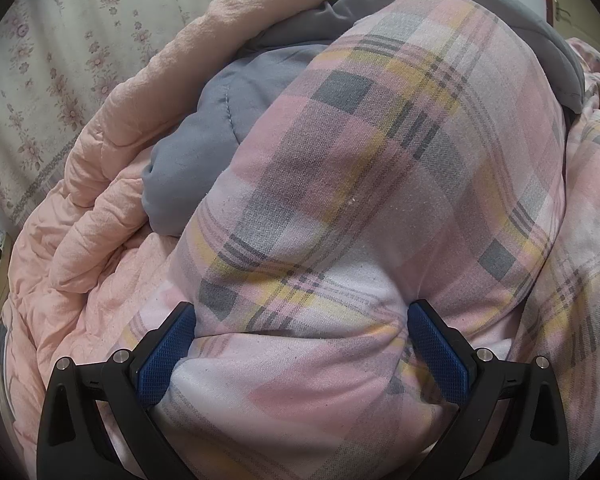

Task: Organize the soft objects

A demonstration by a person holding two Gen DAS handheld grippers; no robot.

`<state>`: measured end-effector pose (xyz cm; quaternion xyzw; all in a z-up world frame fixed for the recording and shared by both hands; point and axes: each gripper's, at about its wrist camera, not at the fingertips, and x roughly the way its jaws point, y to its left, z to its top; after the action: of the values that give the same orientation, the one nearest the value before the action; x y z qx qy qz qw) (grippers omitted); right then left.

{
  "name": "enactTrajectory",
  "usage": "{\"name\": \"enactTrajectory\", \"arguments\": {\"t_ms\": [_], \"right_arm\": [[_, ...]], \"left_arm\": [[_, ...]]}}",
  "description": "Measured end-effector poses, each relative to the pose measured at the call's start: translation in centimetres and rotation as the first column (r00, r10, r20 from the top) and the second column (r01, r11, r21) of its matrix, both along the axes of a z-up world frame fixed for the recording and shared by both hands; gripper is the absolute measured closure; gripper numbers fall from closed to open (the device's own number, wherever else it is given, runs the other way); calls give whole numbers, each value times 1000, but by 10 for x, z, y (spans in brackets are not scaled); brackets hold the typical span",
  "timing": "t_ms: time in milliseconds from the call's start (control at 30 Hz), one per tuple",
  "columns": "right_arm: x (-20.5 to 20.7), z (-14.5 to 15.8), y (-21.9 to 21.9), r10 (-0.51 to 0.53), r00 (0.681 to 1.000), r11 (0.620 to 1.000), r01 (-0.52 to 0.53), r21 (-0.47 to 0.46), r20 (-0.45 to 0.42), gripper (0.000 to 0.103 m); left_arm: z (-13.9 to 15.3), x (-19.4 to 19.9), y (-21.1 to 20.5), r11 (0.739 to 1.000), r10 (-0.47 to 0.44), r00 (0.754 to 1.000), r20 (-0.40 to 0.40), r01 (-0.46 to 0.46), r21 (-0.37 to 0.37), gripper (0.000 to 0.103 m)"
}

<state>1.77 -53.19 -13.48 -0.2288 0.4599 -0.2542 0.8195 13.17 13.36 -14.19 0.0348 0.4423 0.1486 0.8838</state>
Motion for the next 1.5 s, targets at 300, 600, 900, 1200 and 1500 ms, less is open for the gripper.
{"name": "enactTrajectory", "arguments": {"t_ms": [300, 600, 900, 1200, 1500], "right_arm": [[2, 0, -1, -1, 1000, 1000, 1, -11, -6, 1], [1, -1, 1, -4, 1000, 1000, 4, -14, -10, 1], [2, -1, -1, -2, 1000, 1000, 2, -11, -12, 1], [2, -1, -2, -1, 1000, 1000, 1, -14, -12, 1], [2, -1, -1, -1, 1000, 1000, 1, -13, -13, 1]], "left_arm": [[0, 0, 0, 1000, 0, 1000, 0, 0, 0, 0], [0, 0, 0, 1000, 0, 1000, 0, 0, 0, 0], [1, 0, -1, 1000, -1, 1000, -2, 1, 0, 0], [2, -1, -1, 1000, -1, 1000, -3, 1, 0, 0], [2, -1, -1, 1000, -2, 1000, -1, 2, 0, 0]]}}
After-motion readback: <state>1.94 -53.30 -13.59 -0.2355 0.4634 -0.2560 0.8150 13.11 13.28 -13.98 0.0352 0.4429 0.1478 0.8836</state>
